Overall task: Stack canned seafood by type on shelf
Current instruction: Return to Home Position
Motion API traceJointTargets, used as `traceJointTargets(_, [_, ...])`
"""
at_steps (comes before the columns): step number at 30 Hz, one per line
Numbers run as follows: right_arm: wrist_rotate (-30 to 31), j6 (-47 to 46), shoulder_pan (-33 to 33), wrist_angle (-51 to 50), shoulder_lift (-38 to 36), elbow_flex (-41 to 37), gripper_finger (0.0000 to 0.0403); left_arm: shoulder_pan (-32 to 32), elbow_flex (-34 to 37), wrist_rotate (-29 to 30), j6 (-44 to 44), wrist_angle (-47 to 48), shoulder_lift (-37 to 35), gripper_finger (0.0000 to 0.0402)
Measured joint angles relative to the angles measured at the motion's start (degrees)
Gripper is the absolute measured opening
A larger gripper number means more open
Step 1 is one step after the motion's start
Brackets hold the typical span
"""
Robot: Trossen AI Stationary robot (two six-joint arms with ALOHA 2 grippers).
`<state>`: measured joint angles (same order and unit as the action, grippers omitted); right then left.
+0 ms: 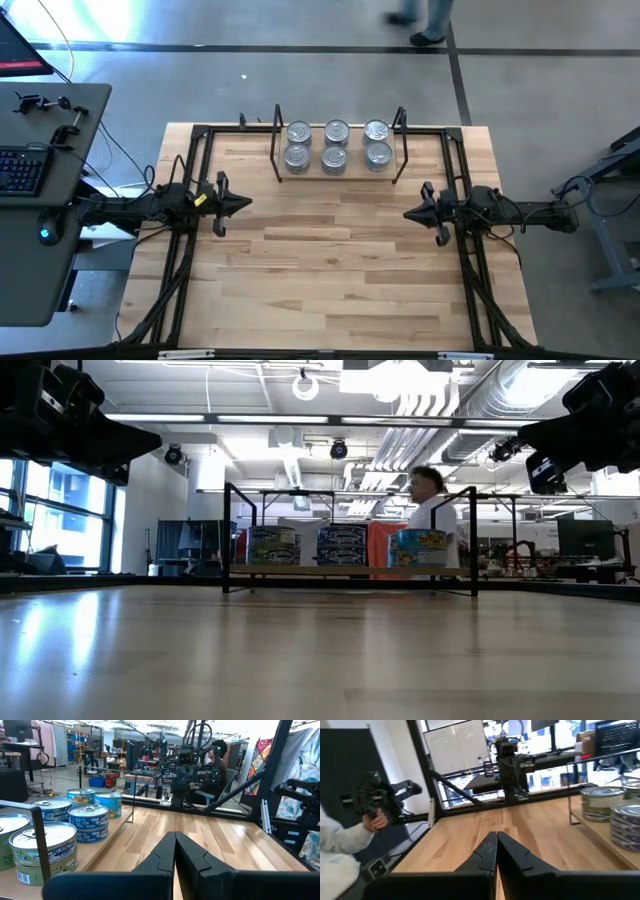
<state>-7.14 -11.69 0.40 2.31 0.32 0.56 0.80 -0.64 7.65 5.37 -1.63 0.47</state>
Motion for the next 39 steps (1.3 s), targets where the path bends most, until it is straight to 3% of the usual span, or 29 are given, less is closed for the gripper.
traceJointTargets(9, [3.29, -4.35, -0.02, -0.40, 0.00, -0.02, 0.0000, -0.04, 0.00, 0.34, -4.52, -0.02, 0.00, 0.0000])
traceJointTargets(16, [3.09, 2.65, 0.02, -0.81, 0.04, -0.02, 0.0000, -0.04, 0.00, 0.28, -2.15, -0.02, 0.00, 0.0000])
traceJointTargets(39, [3.09, 2.76, 0.02, -0.83, 0.04, -0.04, 0.0000, -0.03, 0.00, -0.01, -2.01, 0.00, 0.00, 0.0000])
